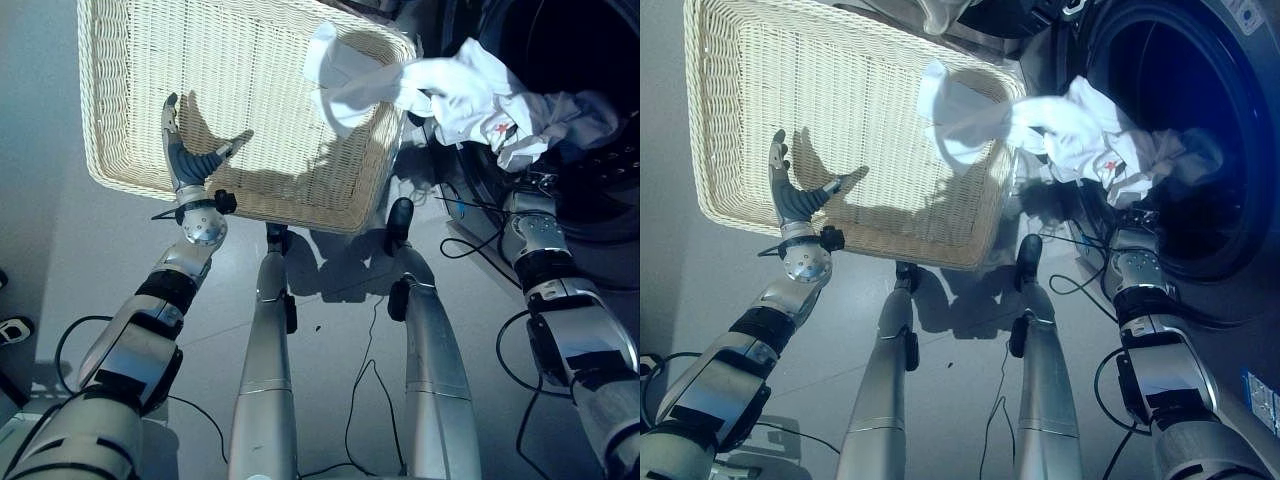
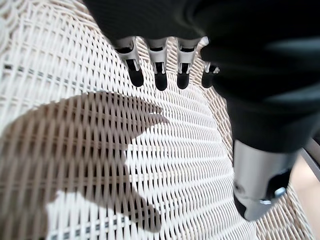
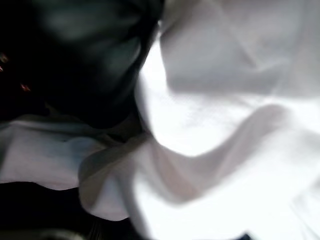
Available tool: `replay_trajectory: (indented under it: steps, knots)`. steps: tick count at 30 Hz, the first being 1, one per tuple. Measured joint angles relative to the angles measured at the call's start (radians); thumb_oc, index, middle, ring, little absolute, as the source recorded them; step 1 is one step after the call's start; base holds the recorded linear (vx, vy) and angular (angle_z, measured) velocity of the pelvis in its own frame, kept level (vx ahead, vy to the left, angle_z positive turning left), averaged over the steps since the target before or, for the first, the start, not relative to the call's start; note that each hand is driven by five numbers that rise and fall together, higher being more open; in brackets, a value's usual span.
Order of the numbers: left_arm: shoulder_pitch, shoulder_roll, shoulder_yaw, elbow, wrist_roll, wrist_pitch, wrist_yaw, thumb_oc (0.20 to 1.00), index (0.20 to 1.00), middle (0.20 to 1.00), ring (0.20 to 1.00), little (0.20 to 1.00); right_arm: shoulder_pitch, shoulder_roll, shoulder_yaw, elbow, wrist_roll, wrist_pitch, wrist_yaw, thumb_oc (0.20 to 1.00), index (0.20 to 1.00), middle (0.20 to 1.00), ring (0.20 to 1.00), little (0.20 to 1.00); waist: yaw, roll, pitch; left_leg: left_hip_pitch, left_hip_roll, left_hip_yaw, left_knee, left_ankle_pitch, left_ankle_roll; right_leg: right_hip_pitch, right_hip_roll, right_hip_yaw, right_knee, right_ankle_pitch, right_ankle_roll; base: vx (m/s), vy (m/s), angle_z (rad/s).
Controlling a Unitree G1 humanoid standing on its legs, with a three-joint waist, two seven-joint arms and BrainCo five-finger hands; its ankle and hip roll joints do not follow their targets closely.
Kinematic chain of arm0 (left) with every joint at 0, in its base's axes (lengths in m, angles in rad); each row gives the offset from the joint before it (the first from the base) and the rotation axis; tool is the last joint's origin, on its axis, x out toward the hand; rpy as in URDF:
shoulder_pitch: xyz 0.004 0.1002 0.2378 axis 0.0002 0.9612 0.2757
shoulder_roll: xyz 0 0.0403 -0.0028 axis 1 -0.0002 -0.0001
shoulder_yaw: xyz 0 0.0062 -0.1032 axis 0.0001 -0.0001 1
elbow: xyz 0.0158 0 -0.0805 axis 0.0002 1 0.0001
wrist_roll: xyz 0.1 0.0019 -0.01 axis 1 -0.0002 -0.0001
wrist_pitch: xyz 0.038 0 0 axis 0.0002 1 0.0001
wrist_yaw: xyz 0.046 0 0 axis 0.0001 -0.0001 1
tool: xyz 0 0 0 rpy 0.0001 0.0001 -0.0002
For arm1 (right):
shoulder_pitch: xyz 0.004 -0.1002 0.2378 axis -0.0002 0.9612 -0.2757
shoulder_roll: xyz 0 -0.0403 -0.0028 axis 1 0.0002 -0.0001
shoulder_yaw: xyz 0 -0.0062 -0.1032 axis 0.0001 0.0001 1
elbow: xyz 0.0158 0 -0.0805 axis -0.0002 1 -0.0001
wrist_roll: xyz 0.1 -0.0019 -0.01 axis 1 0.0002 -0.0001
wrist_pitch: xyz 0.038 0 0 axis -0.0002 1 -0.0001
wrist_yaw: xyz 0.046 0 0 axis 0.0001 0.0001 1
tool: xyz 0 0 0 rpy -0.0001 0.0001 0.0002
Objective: Put the clothes into the washing machine.
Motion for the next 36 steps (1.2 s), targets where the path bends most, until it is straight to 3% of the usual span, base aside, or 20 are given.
replay_trajectory:
  steps: [5,6,7,9,10,11,12,14,16,20,25,28,32,36]
  knots:
    - [-0.023,0.002,-0.041,-0.005,0.000,-0.003,0.012,1.000,1.000,1.000,1.000,1.000,-0.102,-0.078,0.002,0.072,-0.171,0.035,-0.258,0.200,0.200,0.200,0.200,0.200,0.030,0.000,0.000,0.000,0.000,0.001,0.006,0.000,0.000,0.001,0.002,0.003,0.000,0.001,0.002,0.01,-0.030,-0.01]
    - [-0.023,0.002,-0.041,-0.005,0.000,-0.003,0.012,1.000,1.000,1.000,1.000,1.000,-0.102,-0.078,0.002,0.072,-0.171,0.035,-0.258,0.200,0.200,0.200,0.200,0.200,0.030,0.000,0.000,0.000,0.000,0.001,0.006,0.000,0.000,0.001,0.002,0.003,0.000,0.001,0.002,0.00,0.000,0.00]
    - [-0.003,0.005,-0.044,-0.010,0.000,-0.016,0.015,1.000,1.000,1.000,1.000,1.000,-0.162,-0.143,0.029,0.098,-0.201,0.023,-0.392,0.200,0.200,0.200,0.200,0.200,0.048,0.000,0.000,0.000,0.000,0.007,0.013,-0.001,0.002,0.002,0.002,0.010,-0.001,0.006,0.001,0.01,-0.007,-0.03]
    - [0.048,0.019,-0.041,-0.039,0.000,-0.043,0.024,1.000,1.000,1.000,1.000,1.000,-0.201,-0.219,0.030,0.102,-0.207,-0.025,-0.466,0.200,0.200,0.200,0.200,0.200,0.057,0.000,0.000,0.000,-0.001,0.008,0.017,-0.002,0.003,0.004,0.002,0.011,-0.001,0.007,0.002,0.00,0.000,0.00]
    - [0.103,0.036,-0.042,-0.064,0.001,-0.050,0.033,1.000,1.000,1.000,1.000,1.000,-0.216,-0.287,0.036,0.113,-0.231,-0.089,-0.506,0.200,0.200,0.200,0.200,0.200,0.062,0.000,0.000,0.001,-0.001,0.006,0.021,-0.003,0.004,0.009,0.002,0.010,-0.004,0.011,0.003,0.00,0.000,0.00]
    - [0.145,0.047,-0.042,-0.085,-0.001,-0.049,0.038,1.000,1.000,1.000,1.000,1.000,-0.204,-0.305,0.028,0.085,-0.316,-0.222,-0.558,0.200,0.200,0.200,0.200,0.200,0.071,-0.002,0.001,0.001,-0.001,0.006,0.021,-0.005,0.005,0.013,0.004,0.012,-0.013,0.014,0.005,0.00,0.000,0.00]
    - [0.170,0.065,-0.041,-0.109,-0.001,-0.049,0.041,1.000,1.000,1.000,1.000,1.000,-0.185,-0.317,0.027,0.045,-0.372,-0.278,-0.626,0.479,0.479,0.479,0.479,0.479,0.074,-0.003,0.002,-0.002,-0.002,0.007,0.021,-0.005,0.006,0.014,0.005,0.014,-0.025,0.023,0.006,-0.01,0.009,-0.03]
    - [0.194,0.085,-0.040,-0.111,-0.009,-0.044,0.038,1.000,1.000,1.000,1.000,1.000,-0.171,-0.321,0.026,0.013,-0.445,-0.309,-0.707,0.705,0.705,0.705,0.705,0.705,0.072,-0.006,0.004,-0.004,-0.004,0.013,0.024,-0.007,0.012,0.020,0.005,0.020,-0.042,0.037,0.010,0.03,0.002,-0.05]
    - [0.193,0.089,-0.037,-0.110,-0.030,-0.042,0.028,1.000,1.000,1.000,1.000,1.000,-0.161,-0.321,0.026,0.011,-0.480,-0.312,-0.748,1.000,1.000,1.000,1.000,1.000,0.071,-0.008,0.005,-0.004,-0.006,0.015,0.038,-0.014,0.018,0.028,0.005,0.023,-0.047,0.041,0.014,0.04,-0.005,-0.02]
    - [0.126,0.086,-0.038,-0.086,-0.041,-0.043,-0.017,1.000,1.000,1.000,1.000,1.000,-0.171,-0.321,0.027,0.086,-0.478,-0.301,-0.700,1.000,1.000,1.000,1.000,1.000,0.073,-0.010,0.006,-0.005,-0.008,0.008,0.059,-0.023,0.020,0.043,0.003,0.020,-0.050,0.042,0.016,0.03,-0.013,0.01]
    - [0.101,0.085,-0.040,-0.080,-0.058,-0.045,-0.052,1.000,1.000,1.000,1.000,1.000,-0.177,-0.318,0.029,0.122,-0.478,-0.223,-0.584,1.000,1.000,1.000,1.000,1.000,0.070,-0.010,0.006,-0.005,-0.012,-0.004,0.071,-0.026,0.022,0.055,0.000,0.011,-0.050,0.043,0.018,0.01,-0.012,0.01]
    - [0.104,0.085,-0.041,-0.079,-0.058,-0.044,-0.055,1.000,1.000,1.000,1.000,1.000,-0.181,-0.318,0.046,0.137,-0.485,-0.138,-0.531,1.000,1.000,1.000,1.000,1.000,0.068,-0.010,0.006,-0.005,-0.012,-0.006,0.073,-0.026,0.022,0.057,-0.001,0.009,-0.050,0.043,0.018,0.00,0.000,0.00]
    - [0.100,0.084,-0.044,-0.079,-0.058,-0.042,-0.058,1.000,1.000,1.000,1.000,1.000,-0.191,-0.307,0.166,0.168,-0.693,0.045,-0.532,1.000,1.000,1.000,1.000,1.000,0.054,-0.010,0.006,-0.006,-0.015,-0.008,0.074,-0.026,0.023,0.058,-0.004,0.008,-0.049,0.043,0.019,0.00,0.000,0.00]
    - [0.068,0.080,-0.065,-0.077,-0.058,-0.035,-0.059,1.000,1.000,1.000,1.000,1.000,-0.206,-0.305,0.266,0.209,-0.996,0.262,-0.562,1.000,1.000,1.000,1.000,1.000,0.047,-0.010,0.006,-0.008,-0.015,-0.009,0.076,-0.025,0.023,0.058,-0.004,0.005,-0.049,0.043,0.019,0.00,0.000,0.00]
